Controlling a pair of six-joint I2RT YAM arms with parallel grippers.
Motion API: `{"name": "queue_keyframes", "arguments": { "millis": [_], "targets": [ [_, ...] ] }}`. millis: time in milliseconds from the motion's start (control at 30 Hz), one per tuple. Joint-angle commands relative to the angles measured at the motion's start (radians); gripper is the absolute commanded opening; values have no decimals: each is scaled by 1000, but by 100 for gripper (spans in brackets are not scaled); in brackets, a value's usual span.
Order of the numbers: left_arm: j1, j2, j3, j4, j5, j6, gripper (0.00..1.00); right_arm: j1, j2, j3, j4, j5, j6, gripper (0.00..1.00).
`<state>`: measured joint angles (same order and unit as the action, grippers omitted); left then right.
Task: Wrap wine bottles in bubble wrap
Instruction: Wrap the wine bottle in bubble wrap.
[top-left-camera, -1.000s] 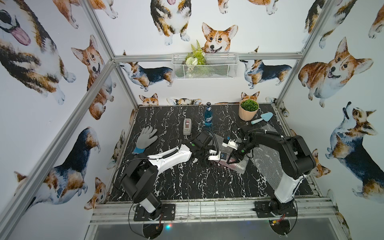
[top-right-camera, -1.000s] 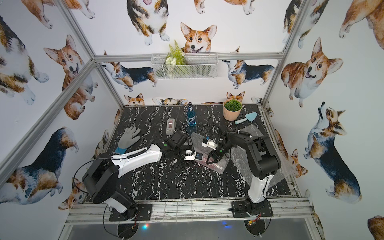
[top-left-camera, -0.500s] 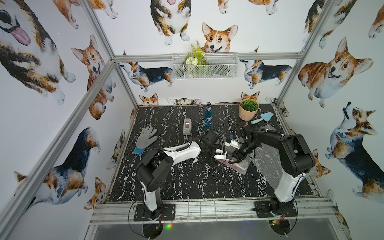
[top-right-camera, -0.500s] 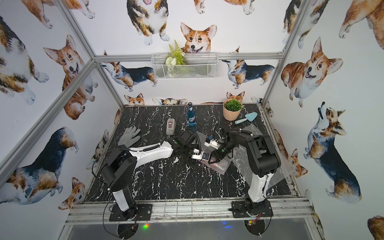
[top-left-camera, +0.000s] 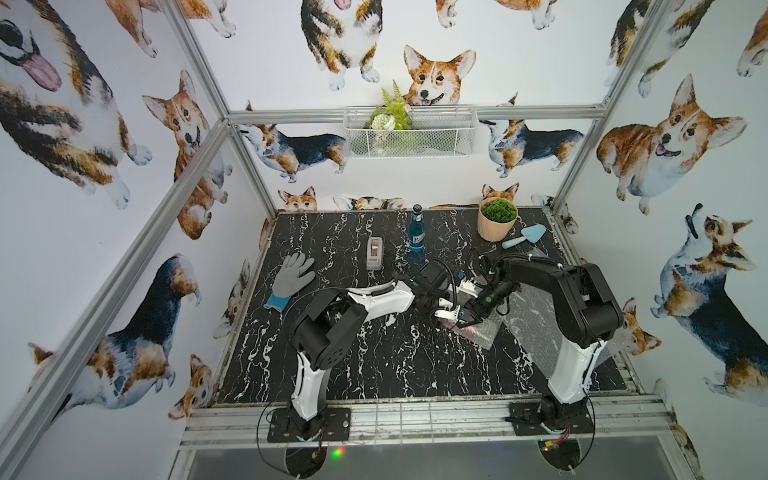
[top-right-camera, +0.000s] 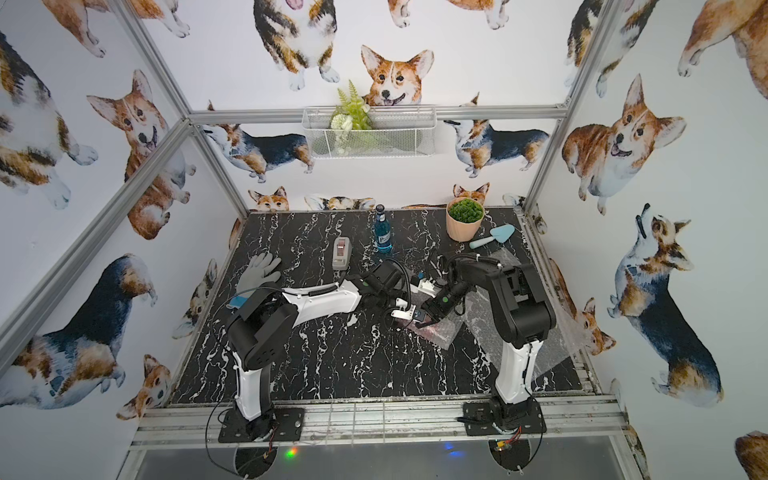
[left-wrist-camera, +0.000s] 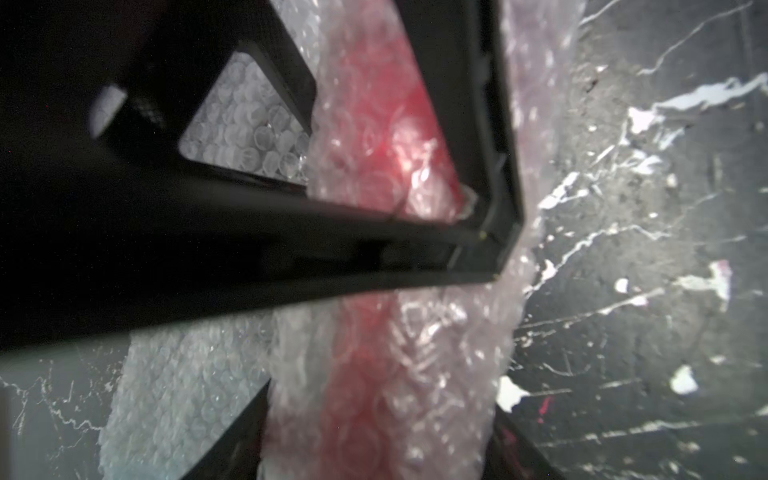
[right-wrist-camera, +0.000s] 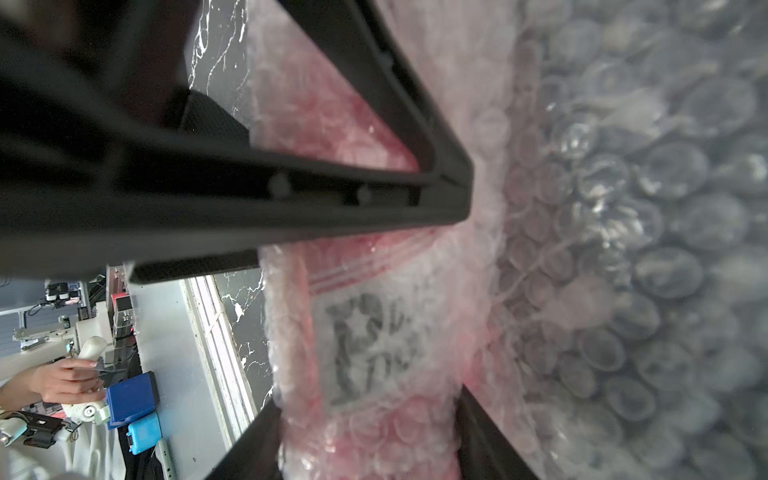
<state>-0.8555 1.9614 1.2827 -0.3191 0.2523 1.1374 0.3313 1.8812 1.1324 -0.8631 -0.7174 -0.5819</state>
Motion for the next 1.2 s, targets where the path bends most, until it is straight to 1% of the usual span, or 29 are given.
{"name": "queue_keyframes", "arguments": {
  "millis": [0, 133, 200, 333, 433, 500, 667, 733, 833, 867, 900, 1000, 1067, 1133, 1167],
  "targets": [
    [1, 11, 25, -112, -6, 55, 51, -2, -22, -4, 19, 50, -9, 60],
    [1, 25, 49, -208, 18, 33, 46, -2, -44, 10, 30, 41, -8, 62],
    [-1, 35, 76, -283, 24, 5, 45, -2, -82, 7, 52, 68, 1, 70],
    [3, 34, 115, -399, 38, -56, 45, -11, -198, -24, 92, 113, 17, 77],
    [3, 59, 169, -524, 53, -116, 45, -12, -330, -102, 157, 186, 34, 81],
    [9, 58, 172, -580, 81, -147, 45, -15, -424, -163, 179, 245, 28, 81],
    [30, 28, 147, -612, 158, -229, 45, -18, -694, -335, 281, 349, 47, 81],
    [42, 37, 153, -639, 198, -254, 46, -17, -832, -400, 271, 359, 8, 81],
    [50, 59, 162, -678, 229, -261, 46, 4, -1025, -471, 217, 312, -70, 80],
    [52, 65, 170, -694, 237, -261, 46, 24, -1079, -486, 206, 298, -84, 81],
    [55, 73, 182, -711, 250, -264, 46, 65, -1131, -502, 205, 303, -88, 81],
    [59, 88, 208, -737, 285, -272, 47, 246, -1220, -543, 239, 393, -98, 82],
    [62, 106, 226, -757, 310, -278, 47, 367, -1227, -567, 295, 445, -92, 82],
    [62, 129, 254, -786, 319, -288, 47, 512, -1184, -588, 384, 519, -102, 82],
    [62, 136, 266, -796, 322, -288, 47, 573, -1159, -598, 430, 592, -128, 82]
  ]
}}
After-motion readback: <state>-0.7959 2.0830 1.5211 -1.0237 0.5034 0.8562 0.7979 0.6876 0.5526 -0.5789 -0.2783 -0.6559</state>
